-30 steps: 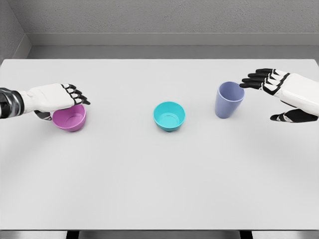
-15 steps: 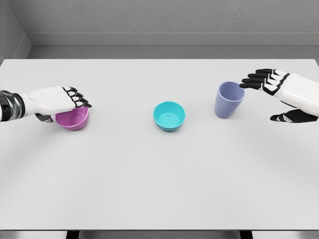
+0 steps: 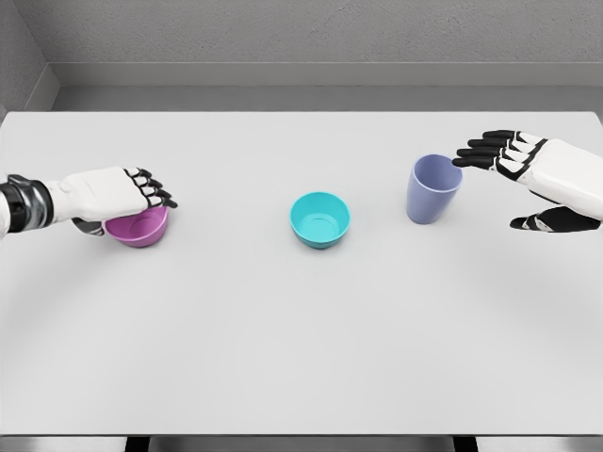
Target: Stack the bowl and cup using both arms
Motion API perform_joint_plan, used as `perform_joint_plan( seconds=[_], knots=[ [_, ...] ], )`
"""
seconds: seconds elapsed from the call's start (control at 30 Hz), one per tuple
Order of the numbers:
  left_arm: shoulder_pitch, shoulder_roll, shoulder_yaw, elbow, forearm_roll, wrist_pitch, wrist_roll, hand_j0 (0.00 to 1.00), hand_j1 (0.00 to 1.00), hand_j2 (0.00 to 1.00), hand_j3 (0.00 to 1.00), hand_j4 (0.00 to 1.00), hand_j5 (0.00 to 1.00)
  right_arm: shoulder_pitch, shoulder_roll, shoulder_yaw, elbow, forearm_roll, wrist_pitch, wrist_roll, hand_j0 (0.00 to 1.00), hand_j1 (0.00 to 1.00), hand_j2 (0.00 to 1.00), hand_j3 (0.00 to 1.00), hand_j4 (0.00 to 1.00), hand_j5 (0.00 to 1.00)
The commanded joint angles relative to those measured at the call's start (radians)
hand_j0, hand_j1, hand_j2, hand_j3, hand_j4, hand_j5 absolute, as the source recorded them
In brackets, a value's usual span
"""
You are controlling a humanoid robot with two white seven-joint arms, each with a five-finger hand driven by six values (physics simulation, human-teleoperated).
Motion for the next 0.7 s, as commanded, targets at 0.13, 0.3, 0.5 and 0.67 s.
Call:
perform_joint_plan(
  seconds=[0.13, 0.3, 0.5, 0.67],
  knots=[
    [0.000, -0.001, -0.006, 0.000, 0.002, 0.002, 0.002, 1.00, 1.00, 1.00, 1.00, 1.00, 1.00, 0.000, 0.000, 0.000, 0.000, -0.007, 0.001, -0.001, 1.00, 1.00, 1.00, 1.00, 1.00, 1.00],
    [-0.002, -0.001, -0.007, -0.003, 0.003, 0.002, 0.002, 1.00, 1.00, 1.00, 1.00, 1.00, 1.00, 0.000, -0.001, 0.000, 0.000, -0.007, 0.001, -0.001, 1.00, 1.00, 1.00, 1.00, 1.00, 1.00],
    [-0.002, -0.001, -0.007, -0.011, 0.000, 0.002, 0.000, 0.73, 0.73, 0.73, 0.73, 0.73, 0.73, 0.000, -0.001, 0.000, 0.000, -0.007, 0.001, -0.001, 1.00, 1.00, 1.00, 1.00, 1.00, 1.00],
    [-0.002, -0.001, -0.009, -0.014, -0.001, 0.002, 0.000, 0.58, 0.58, 0.58, 0.58, 0.58, 0.58, -0.002, -0.003, 0.000, 0.000, -0.007, 0.001, -0.001, 1.00, 1.00, 1.00, 1.00, 1.00, 1.00]
  ],
)
